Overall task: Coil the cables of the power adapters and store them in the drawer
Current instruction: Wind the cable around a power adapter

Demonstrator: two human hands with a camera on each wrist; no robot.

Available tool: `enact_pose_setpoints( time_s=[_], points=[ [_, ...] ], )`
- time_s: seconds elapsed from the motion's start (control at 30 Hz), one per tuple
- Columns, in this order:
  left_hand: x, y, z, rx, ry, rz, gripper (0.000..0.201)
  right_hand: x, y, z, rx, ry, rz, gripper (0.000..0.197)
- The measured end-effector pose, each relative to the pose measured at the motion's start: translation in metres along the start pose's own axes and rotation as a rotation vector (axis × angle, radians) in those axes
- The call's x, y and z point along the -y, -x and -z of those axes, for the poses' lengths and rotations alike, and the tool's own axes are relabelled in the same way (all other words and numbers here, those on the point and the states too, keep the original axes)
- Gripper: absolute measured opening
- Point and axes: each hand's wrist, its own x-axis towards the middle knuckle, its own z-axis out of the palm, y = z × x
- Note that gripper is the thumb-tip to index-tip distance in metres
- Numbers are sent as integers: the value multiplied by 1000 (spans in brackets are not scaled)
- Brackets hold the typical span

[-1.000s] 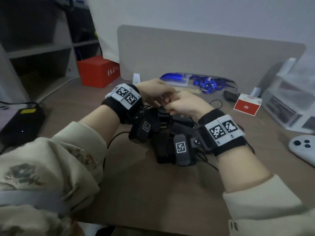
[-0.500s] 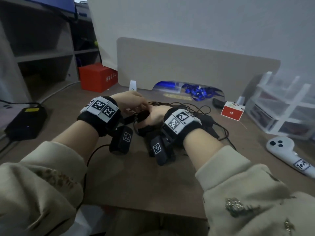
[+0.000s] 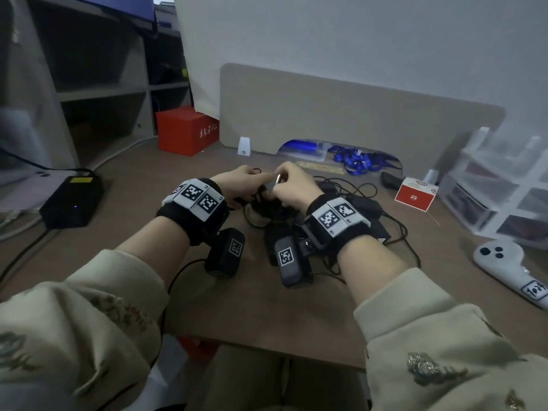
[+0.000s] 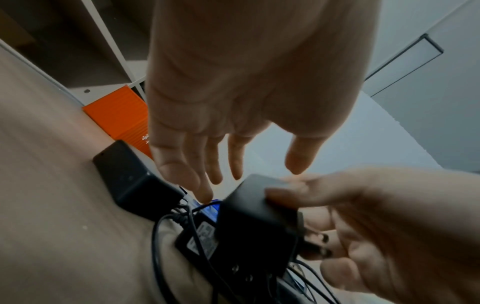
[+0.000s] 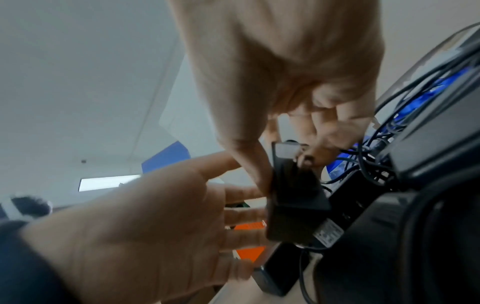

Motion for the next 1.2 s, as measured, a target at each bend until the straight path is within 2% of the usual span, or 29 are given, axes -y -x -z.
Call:
enact_pose_setpoints(
  time_s=[0.07, 0.13, 0.2, 0.3, 0.37, 0.47, 0.57, 0.63, 0.77, 0.83, 0.93, 1.0, 1.1, 1.2],
  points=[
    [-2, 3, -3, 14, 51, 6, 37, -6, 3, 3, -121, -223, 32, 38],
    [-5, 5, -9, 94, 198, 17, 44, -13, 7, 4, -203, -429, 71, 34],
    [-8, 7, -15, 138, 358, -5, 44, -18, 13, 6, -226, -590, 103, 28],
    [-10, 3, -23, 66, 495, -68, 41, -23, 14, 7, -265, -745, 76, 18],
    [-13, 1, -26, 53, 596, -87, 36, -25, 12, 7, -327, -785, 69, 24],
    [-21, 2, -28, 148, 786, -131, 30, -34, 10, 8, -371, -803, 56, 29],
    [-28, 4, -28, 181, 881, -171, 29, -44, 6, 8, -419, -739, 51, 23],
    [-30, 6, -31, 200, 890, -183, 31, -44, 8, 8, -445, -670, 120, 14],
    [-29, 13, -32, 225, 927, -221, 28, -40, 14, 11, -547, -653, 204, 37],
    [-29, 16, -31, 234, 945, -250, 27, -39, 16, 9, -545, -593, 217, 36],
    [-29, 18, -32, 236, 965, -279, 28, -46, 8, 2, -404, -588, 235, 18],
    [-29, 18, -33, 213, 1020, -277, 32, -42, 11, 3, -360, -599, 216, 19],
    [-28, 14, -32, 141, 1115, -299, 40, -44, 12, 3, -288, -577, 212, 20],
    [-25, 9, -29, 17, 1076, -358, 43, -47, 14, 3, -217, -492, 166, 16]
  ],
)
